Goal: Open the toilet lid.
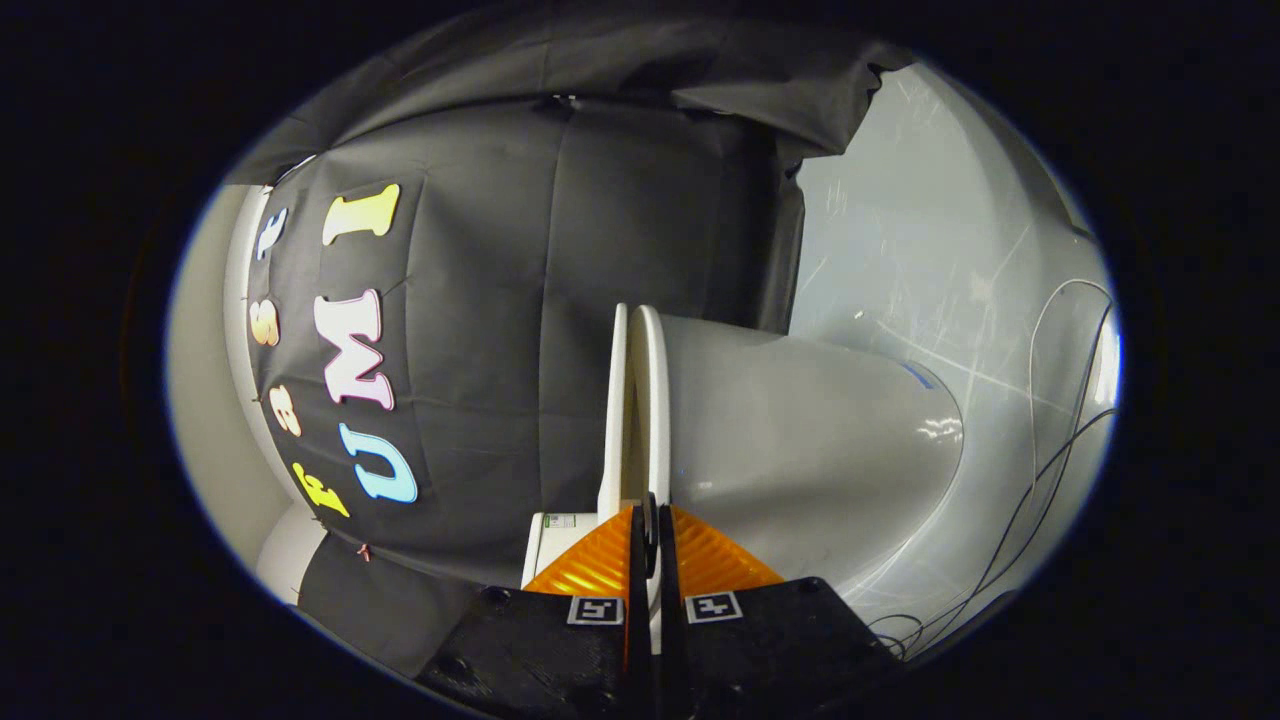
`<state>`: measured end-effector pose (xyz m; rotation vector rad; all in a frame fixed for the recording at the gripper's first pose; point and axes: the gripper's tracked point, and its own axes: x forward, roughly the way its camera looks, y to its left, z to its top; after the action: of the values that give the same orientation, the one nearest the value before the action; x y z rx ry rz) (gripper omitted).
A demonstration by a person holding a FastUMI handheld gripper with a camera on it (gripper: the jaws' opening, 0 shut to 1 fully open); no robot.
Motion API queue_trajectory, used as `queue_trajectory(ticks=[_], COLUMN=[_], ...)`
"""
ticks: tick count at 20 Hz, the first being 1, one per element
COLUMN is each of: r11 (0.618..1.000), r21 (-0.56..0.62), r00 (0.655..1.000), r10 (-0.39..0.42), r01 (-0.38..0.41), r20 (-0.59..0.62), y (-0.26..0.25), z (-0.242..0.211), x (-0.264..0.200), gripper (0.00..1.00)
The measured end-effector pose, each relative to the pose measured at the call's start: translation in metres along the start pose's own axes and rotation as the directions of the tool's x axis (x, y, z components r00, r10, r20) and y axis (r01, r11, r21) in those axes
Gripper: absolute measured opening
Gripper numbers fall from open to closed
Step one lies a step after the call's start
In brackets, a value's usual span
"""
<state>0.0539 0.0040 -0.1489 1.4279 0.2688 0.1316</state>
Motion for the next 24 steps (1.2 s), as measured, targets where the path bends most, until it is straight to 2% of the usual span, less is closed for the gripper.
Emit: queue_trajectory(ticks=[1,2,8,15,24], r11=[0.999,0.999,0.999,0.995,0.989], r21=[-0.012,0.002,0.003,-0.039,-0.105], r00=[0.999,0.999,0.999,0.996,0.994], r10=[-0.032,-0.037,-0.043,-0.09,-0.104], r01=[0.033,0.037,0.043,0.091,0.107], r20=[0.007,0.018,0.022,0.03,0.035], y=[-0.008,-0.006,-0.002,0.002,0.023], z=[0.003,0.007,0.003,0.001,-0.002], x=[-0.001,-0.003,0.002,0.003,0.0], gripper=[0.08,0.05,0.05,0.05,0.05])
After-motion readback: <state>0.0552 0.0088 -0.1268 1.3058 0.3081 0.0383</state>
